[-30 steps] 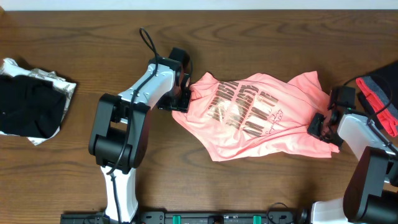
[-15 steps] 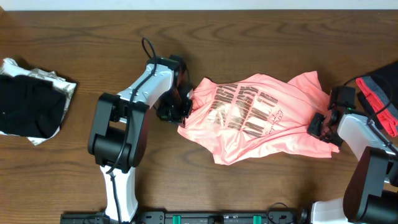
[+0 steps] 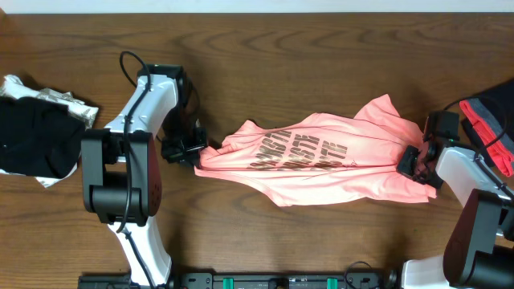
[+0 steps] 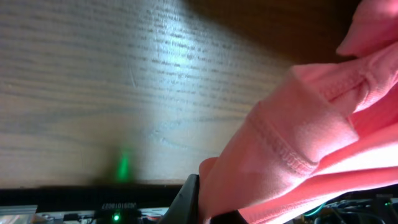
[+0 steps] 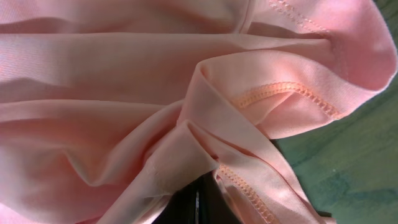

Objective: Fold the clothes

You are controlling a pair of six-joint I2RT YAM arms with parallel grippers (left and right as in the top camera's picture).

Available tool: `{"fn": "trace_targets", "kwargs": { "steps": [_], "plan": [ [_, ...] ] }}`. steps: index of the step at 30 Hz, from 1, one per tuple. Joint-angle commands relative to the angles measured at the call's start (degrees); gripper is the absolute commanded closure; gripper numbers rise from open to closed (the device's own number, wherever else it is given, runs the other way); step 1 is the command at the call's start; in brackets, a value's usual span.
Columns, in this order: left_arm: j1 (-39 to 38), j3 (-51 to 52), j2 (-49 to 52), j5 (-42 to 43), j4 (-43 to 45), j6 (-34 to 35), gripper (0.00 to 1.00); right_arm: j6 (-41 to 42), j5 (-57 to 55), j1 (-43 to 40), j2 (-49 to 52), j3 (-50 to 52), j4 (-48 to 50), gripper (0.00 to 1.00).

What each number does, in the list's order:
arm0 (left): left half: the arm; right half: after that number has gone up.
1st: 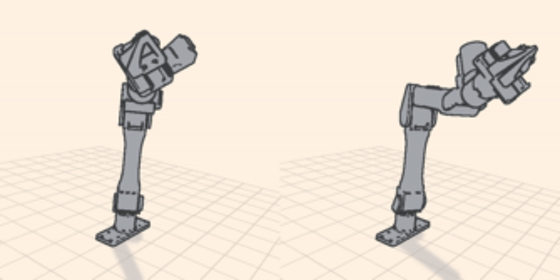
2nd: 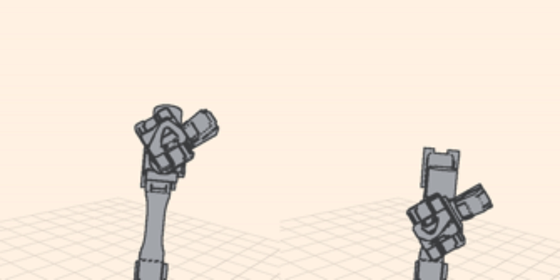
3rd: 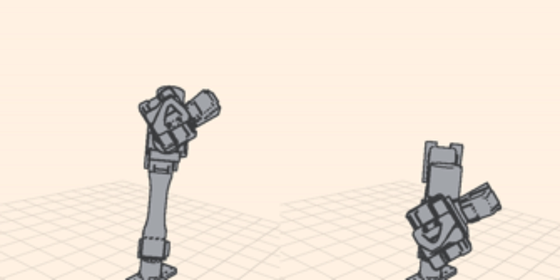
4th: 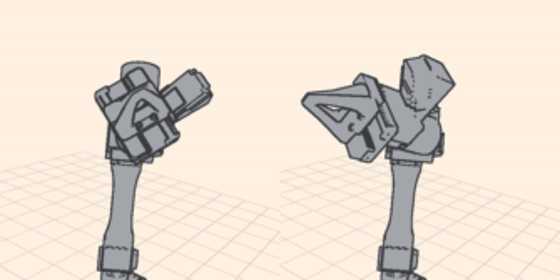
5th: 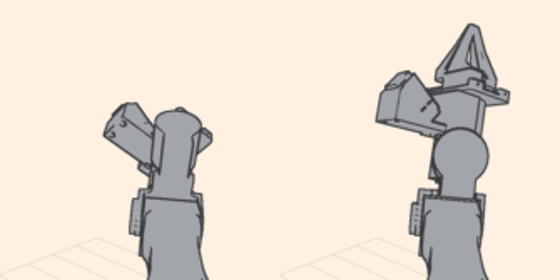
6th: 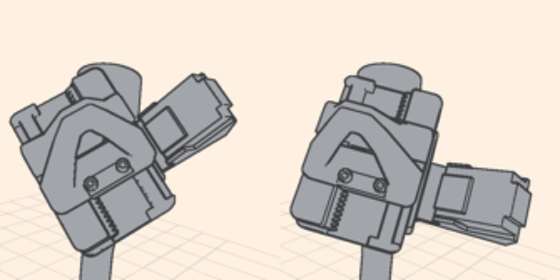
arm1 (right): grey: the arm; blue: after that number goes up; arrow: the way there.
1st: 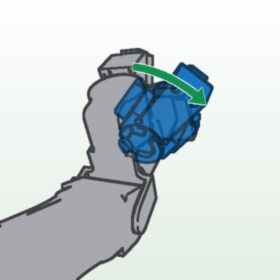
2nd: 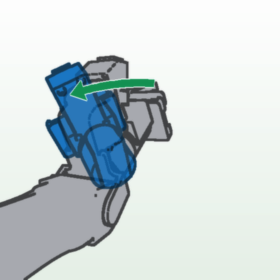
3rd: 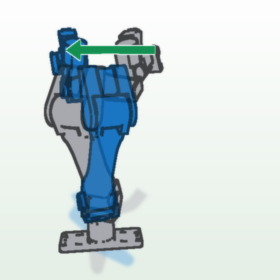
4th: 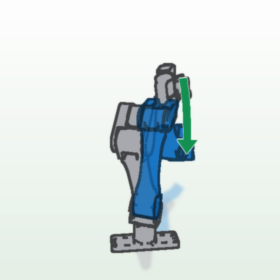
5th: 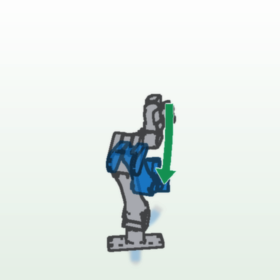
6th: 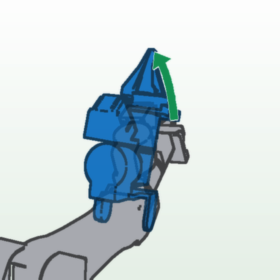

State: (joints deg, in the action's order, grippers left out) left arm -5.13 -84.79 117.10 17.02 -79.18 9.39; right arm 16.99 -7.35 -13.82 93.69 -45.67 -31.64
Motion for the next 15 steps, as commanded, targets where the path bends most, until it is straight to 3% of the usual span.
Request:
{"fn": "trace_targets", "kwargs": {
  "steps": [1,4,10,15],
  "plan": [
    [0.17,0.35,-0.74,-2.69,-1.22,0.11,0.94,0.76,0.42,-0.79,2.05,2.34,-1.86,0.94],
    [0.04,0.35,-0.74,-2.69,-2.64,0.11,0.94,0.55,1.44,-0.79,2.05,2.34,-4.96,0.87],
    [-0.09,0.35,-0.74,-2.69,-6.64,-0.11,0.93,0.57,2.27,-0.79,2.05,2.14,-5.2,0.9],
    [-0.09,0.35,-0.74,-0.59,-7.19,-2.29,0.83,0.55,6.4,-0.79,1.79,-0.13,-5.31,0.9]
  ]
}}
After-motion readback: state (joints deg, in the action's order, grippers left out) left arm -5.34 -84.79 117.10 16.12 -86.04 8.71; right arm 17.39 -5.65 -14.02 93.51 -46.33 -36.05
